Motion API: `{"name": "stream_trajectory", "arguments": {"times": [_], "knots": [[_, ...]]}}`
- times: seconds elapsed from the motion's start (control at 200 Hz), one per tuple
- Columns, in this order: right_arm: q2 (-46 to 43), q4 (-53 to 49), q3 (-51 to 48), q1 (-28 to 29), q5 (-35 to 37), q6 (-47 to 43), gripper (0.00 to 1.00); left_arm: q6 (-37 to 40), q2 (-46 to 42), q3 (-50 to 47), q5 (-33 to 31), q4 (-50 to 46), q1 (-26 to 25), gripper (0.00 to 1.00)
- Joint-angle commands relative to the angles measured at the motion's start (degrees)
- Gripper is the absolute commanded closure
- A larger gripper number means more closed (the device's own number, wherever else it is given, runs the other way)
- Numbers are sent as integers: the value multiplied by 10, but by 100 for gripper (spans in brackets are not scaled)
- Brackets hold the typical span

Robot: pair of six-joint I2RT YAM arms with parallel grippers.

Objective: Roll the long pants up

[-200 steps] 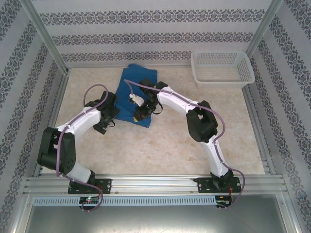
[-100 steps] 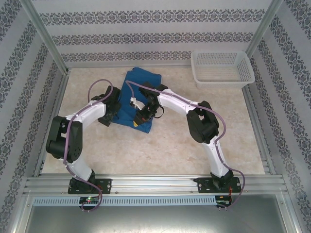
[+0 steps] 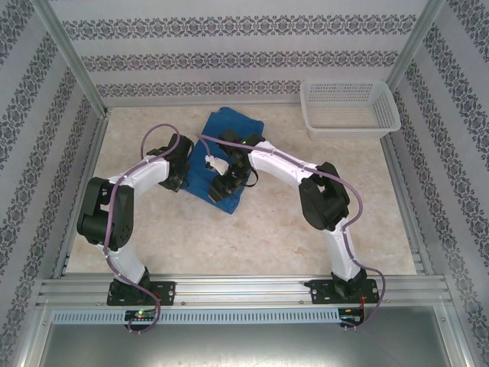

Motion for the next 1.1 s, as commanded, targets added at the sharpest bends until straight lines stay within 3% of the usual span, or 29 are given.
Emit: {"name": "stream_trajectory", "arguments": {"times": [0.0,0.09,0.3,0.42,0.635,0.709,0.764,0.809,0.829,0.869,0.939,0.994,1.024,1.094], "knots": [[-87,-15,-20,43,202,-14,7,19,1,43,3,-26,2,100],[-123,19,-58,100,345,-33,7,27,5,57,15,-40,2,100],[-119,96,-120,205,554,-66,7,28,-1,50,23,-49,3,100],[-81,134,-143,232,622,-100,7,30,0,47,30,-53,2,100],[-32,226,-184,223,695,-188,12,39,-6,45,39,-54,3,100],[-28,230,-184,207,667,-195,29,41,-9,44,41,-55,3,100],[-27,218,-177,195,643,-185,73,43,-12,44,42,-54,3,100],[-31,213,-175,187,622,-177,95,47,-15,43,45,-51,2,100],[-33,207,-173,184,612,-172,100,49,-15,43,46,-50,3,94],[-37,192,-165,180,592,-160,100,52,-17,45,47,-50,2,80],[-43,167,-155,171,557,-140,100,60,-19,47,51,-50,4,33],[-49,145,-145,162,514,-119,100,63,-23,48,53,-48,4,8],[-54,135,-139,154,485,-108,100,64,-27,47,53,-49,3,1],[-59,108,-122,134,413,-80,100,63,-37,44,51,-53,3,0]]}}
